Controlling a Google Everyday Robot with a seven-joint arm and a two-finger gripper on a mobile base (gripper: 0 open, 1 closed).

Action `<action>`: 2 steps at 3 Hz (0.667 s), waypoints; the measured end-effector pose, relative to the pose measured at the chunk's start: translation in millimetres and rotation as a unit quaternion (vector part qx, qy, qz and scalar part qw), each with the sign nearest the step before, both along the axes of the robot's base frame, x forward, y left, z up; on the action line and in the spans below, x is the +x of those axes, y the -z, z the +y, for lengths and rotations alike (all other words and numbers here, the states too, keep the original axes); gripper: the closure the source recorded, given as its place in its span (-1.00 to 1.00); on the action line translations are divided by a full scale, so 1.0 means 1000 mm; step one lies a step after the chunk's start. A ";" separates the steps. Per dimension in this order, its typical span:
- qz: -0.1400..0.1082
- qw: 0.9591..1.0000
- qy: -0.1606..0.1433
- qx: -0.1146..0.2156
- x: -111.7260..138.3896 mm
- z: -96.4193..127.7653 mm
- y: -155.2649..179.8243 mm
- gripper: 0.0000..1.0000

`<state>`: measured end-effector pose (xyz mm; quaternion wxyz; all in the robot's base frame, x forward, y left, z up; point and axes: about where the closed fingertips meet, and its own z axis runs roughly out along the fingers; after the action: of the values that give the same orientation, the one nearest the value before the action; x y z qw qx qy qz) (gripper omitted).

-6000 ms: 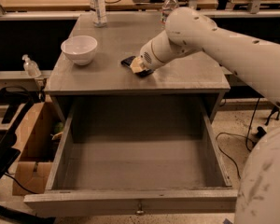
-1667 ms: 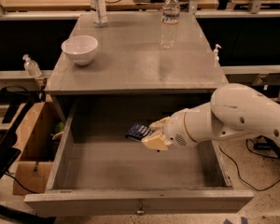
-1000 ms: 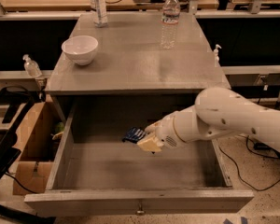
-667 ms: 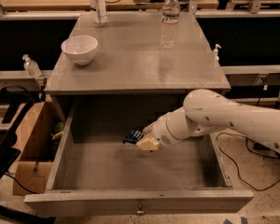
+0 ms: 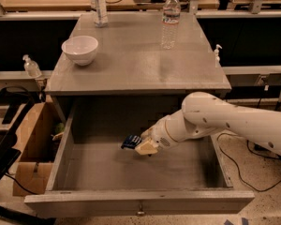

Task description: Place rxbar blueberry into top drawer

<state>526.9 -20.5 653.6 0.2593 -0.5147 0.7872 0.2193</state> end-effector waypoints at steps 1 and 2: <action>0.000 1.000 -0.002 0.000 -0.001 0.002 0.000 -0.55; 0.001 1.000 -0.003 0.000 -0.001 0.003 0.001 -0.98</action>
Offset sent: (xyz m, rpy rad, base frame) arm -0.0005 0.0015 -0.0002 -0.0001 0.0006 0.0032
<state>525.7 -17.3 653.0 0.2579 -0.5173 0.7857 0.2205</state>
